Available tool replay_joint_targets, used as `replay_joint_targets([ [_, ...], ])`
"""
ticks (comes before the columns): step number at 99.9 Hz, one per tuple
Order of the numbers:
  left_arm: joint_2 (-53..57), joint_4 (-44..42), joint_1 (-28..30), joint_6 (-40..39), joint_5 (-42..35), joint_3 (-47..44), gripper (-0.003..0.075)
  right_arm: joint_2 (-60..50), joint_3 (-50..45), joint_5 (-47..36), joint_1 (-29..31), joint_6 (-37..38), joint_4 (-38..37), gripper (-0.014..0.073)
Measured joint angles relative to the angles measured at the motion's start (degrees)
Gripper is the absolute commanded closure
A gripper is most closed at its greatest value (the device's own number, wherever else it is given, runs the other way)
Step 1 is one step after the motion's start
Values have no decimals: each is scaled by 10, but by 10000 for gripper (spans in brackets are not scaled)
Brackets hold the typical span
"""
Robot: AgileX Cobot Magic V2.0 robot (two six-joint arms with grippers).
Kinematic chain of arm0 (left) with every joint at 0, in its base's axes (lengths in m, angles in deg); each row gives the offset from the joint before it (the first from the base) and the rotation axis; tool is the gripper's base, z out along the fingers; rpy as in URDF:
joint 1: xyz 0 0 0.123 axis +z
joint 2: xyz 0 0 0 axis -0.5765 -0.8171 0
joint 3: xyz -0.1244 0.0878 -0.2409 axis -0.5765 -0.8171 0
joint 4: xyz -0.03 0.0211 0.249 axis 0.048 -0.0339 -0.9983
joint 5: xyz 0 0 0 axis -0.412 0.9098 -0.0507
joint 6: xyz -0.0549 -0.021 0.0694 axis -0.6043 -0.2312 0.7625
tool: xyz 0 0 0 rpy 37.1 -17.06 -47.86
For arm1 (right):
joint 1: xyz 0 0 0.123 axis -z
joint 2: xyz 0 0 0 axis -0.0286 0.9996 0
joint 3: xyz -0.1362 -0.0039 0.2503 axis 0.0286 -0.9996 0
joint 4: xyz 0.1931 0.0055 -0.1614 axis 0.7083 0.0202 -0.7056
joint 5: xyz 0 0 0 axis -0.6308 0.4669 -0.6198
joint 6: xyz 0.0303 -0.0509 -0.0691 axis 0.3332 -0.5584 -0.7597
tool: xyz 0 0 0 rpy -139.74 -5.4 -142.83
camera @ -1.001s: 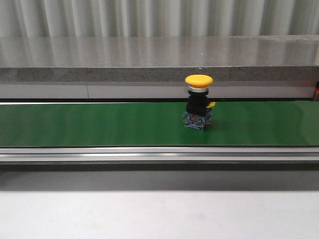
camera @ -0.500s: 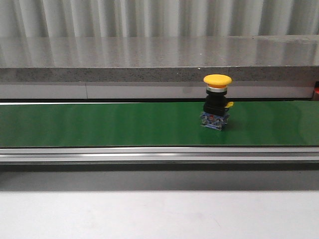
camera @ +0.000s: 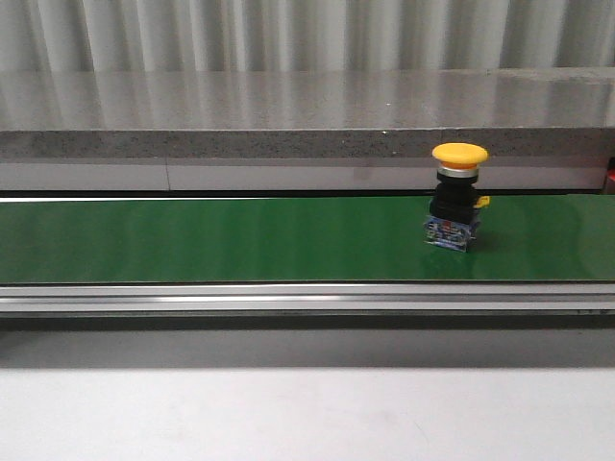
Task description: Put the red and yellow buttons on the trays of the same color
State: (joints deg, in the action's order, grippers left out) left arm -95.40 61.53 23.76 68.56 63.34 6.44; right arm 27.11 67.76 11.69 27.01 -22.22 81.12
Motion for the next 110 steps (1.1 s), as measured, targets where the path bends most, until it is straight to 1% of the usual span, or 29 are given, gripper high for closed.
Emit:
replay_joint_targets([
  [18,0,0,0,0,0,0,740,-27,-2,80,-103,-49,0,-41],
  [28,0,0,0,0,0,0,740,-27,-4,92,-161,-68,0,-41],
  [44,0,0,0,0,0,0,740,-12,-4,90,-228,-84,0,-41],
  [72,0,0,0,0,0,0,740,51,-4,56,-294,-96,0,-41],
  [93,0,0,0,0,0,0,740,98,-4,37,-307,-98,0,-38],
  [96,0,0,0,0,0,0,740,104,-4,34,-307,-98,0,-25],
  [100,0,0,0,0,0,0,740,112,-4,29,-307,-98,-2,18],
  [103,0,0,0,0,0,0,740,116,-4,27,-307,-98,-3,61],
  [108,0,0,0,0,0,0,740,123,-4,24,-307,-98,-6,169],
  [110,0,0,0,0,0,0,740,124,-4,24,-307,-98,-7,200],
])
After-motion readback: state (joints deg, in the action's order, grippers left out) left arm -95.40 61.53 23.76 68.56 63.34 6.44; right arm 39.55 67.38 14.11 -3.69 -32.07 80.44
